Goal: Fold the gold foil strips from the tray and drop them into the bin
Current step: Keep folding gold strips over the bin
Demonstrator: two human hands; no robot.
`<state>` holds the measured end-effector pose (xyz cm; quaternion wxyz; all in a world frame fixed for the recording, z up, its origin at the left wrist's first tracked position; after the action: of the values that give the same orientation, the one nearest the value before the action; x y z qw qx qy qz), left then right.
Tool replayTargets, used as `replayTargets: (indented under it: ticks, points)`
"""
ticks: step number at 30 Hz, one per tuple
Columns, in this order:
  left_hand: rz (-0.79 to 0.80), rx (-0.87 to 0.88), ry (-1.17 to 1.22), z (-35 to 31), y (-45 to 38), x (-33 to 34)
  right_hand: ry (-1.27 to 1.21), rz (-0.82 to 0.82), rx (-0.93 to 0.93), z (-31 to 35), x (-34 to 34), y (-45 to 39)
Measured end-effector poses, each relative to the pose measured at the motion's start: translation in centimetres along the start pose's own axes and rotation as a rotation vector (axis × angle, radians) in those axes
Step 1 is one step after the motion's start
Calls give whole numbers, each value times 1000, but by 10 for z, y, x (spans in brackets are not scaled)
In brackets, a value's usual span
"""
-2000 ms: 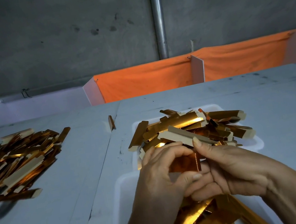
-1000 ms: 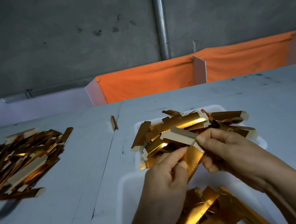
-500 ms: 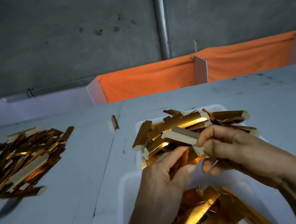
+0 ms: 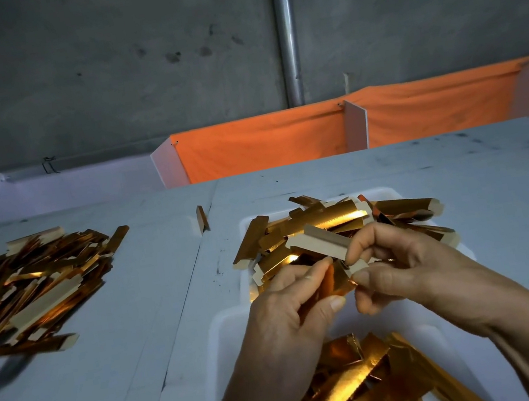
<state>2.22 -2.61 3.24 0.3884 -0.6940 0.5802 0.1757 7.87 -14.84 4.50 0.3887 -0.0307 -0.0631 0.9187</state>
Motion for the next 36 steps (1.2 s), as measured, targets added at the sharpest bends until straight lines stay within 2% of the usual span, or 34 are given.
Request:
replayTargets:
  ticks: [3,10,15,18,36]
  points:
    - [13,18,-17,-4,0,1,-68,17,18,0,1,0]
    - [44,60,-126,-11,1,7,103,-56,51,-12,3,-5]
    - [-28,-24,7,-1,2,-2,-347,-29,130,-15,5,-3]
    - [-32,-11,-6,-2,2,-2,-441,-13,180,-20,6,-4]
    - [25,41,-42,-7,2,2,-266,-26,268,-28,4,-1]
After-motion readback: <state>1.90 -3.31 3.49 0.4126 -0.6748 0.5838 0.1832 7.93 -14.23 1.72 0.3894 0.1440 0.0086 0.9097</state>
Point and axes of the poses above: each hand's wrist, its own y-axis away from the middle knuckle, its own x-axis out of the palm, z = x × y, the point moved 9 cm from there along -y, towards the middle knuckle, and after that the axes turned 9 degrees about -y, right-handed, at the moved point
